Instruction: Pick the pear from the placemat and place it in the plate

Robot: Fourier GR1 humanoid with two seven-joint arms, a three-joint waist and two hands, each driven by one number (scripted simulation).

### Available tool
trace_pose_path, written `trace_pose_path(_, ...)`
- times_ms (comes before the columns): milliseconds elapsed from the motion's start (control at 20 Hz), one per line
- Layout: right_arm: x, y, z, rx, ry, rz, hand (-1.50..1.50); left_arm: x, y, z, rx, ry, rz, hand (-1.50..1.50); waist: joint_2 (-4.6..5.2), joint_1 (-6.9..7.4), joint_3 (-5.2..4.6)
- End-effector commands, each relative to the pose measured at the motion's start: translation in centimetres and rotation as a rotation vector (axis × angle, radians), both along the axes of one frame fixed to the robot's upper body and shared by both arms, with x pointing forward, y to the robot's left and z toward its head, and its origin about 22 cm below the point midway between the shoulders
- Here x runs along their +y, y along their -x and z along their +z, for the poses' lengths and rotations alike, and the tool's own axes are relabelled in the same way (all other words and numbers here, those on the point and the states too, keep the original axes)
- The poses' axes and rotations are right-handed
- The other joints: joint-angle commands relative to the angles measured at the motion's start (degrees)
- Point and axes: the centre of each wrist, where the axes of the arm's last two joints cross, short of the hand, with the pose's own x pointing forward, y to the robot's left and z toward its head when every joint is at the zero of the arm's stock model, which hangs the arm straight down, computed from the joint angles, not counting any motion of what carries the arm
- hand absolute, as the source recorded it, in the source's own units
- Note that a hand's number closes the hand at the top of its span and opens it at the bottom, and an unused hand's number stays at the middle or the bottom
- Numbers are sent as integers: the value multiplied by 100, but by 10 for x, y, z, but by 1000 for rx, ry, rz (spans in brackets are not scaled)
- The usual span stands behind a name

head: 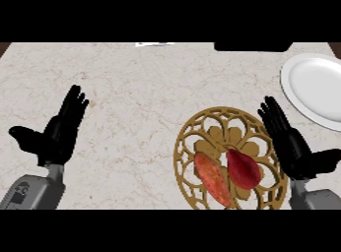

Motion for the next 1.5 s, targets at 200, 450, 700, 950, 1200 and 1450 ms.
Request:
trace_pose_path(200, -11, -76, 137, -321, 82, 326, 150, 9, 34, -50, 318, -63, -10, 0, 69, 164, -6)
trace_pose_path(450, -61, -99, 121, -366, 335, 49, -150, -17, 39, -54, 364, -22, -97, 0, 76, 40, 0)
trace_pose_path(700, -82, -96, 105, -408, 179, 145, -150, -27, 47, -40, 363, -13, -57, 0, 20, -75, -3)
trace_pose_path(950, -98, -99, 135, -403, 323, 269, -150, -16, 42, -58, 383, -4, -37, 0, 22, -134, -11)
trace_pose_path(1200, -88, -99, 165, -278, 675, 487, -150, -16, 40, -41, 378, -14, -33, 0, 8, -107, -17)
trace_pose_path(1450, -59, -78, 174, -252, 824, 622, -150, -13, 49, -51, 376, -17, -22, 0, -24, -231, -18)
